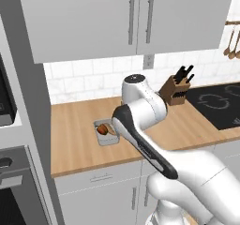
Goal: Take the meat container that has the shrimp and place it on the second highest rack of the freezer. Then take the vegetable container that has the bell pepper and sweet potato and place it on the highest rack of the freezer.
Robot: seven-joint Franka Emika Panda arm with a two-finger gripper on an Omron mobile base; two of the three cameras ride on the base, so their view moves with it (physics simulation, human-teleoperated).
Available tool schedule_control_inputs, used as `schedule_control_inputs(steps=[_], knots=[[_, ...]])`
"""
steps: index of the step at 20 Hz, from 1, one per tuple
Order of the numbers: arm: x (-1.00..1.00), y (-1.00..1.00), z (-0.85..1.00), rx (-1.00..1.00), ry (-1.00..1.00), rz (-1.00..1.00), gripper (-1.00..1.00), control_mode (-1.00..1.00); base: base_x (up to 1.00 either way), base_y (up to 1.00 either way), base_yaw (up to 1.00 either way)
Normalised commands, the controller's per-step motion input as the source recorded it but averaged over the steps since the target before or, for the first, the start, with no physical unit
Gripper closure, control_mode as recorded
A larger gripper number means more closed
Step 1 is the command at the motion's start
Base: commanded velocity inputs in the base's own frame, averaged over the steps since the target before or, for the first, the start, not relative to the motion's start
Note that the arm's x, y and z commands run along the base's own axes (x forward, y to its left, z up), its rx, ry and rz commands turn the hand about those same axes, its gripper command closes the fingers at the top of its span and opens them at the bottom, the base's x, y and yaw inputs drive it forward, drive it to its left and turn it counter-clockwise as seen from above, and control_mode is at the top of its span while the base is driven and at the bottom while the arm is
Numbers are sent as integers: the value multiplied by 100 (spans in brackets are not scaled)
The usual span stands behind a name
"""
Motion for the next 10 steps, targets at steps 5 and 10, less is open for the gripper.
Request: schedule_control_inputs(steps=[5, 10], knots=[[84, 30, -87, 0, 28, 21, -100, -100, 0, 0, 0], [76, 0, -52, 0, 3, 15, -100, -100, 0, 0, 0]])
